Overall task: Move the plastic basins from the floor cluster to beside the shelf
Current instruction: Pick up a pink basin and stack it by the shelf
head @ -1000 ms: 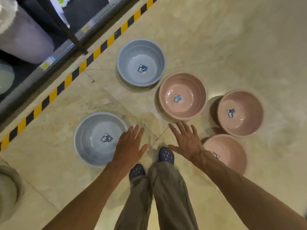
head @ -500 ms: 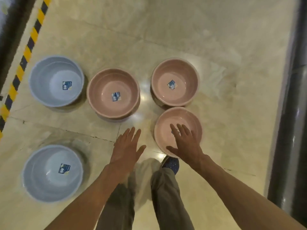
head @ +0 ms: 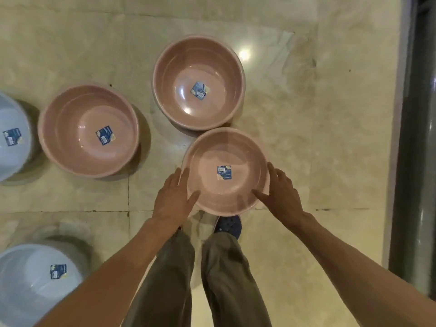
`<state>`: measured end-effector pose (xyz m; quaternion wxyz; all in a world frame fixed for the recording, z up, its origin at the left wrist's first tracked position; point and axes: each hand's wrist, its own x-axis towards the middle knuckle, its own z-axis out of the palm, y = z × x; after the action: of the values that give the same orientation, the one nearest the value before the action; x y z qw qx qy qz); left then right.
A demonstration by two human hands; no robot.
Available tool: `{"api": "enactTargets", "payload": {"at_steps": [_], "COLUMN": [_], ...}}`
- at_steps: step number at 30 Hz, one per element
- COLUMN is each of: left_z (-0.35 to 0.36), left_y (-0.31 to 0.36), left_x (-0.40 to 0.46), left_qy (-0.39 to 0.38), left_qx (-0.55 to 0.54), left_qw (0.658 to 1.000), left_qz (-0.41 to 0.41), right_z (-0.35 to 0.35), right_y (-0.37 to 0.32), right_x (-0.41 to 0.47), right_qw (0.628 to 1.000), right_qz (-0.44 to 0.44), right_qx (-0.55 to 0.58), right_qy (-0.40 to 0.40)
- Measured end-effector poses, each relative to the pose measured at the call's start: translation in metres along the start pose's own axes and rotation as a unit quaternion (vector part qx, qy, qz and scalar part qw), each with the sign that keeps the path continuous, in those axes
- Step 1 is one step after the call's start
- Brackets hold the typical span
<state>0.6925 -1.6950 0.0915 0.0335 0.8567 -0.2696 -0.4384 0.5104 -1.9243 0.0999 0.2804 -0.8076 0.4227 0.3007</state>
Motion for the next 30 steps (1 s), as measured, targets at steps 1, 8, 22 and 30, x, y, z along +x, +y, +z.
{"api": "enactTargets", "payload": {"at_steps": [1,8,22,30], "left_z": [0.008,0.059,0.047,-0.025], "left_y": [-0.004,-0.029,-0.038,-0.053], "left_x": [0.012,0.091,0.066,-0.001], "left_qy": [-0.002,0.021,0.06,0.128], "left_qx": [-0.012,-0.015,-0.132,-0.208], "left_qw": [1.0,0.999,0.989,0.969], "left_qz": [-0.01,-0.03,-0.036,-0.026], "right_z": [0.01,0.074,0.07,-0.003], "right_y": [0.007,0.044,0.03,-0.037], "right_x": [0.012,0.077,0.053,0.009], "right_qw": [1.0,0.99,0.983,0.988], "right_qz": [0.012,0.084,0.067,-0.021], "right_qx": [0.02,0.111,0.168,0.148], "right_qy": [-0.002,0.013,0.025,0.045]}}
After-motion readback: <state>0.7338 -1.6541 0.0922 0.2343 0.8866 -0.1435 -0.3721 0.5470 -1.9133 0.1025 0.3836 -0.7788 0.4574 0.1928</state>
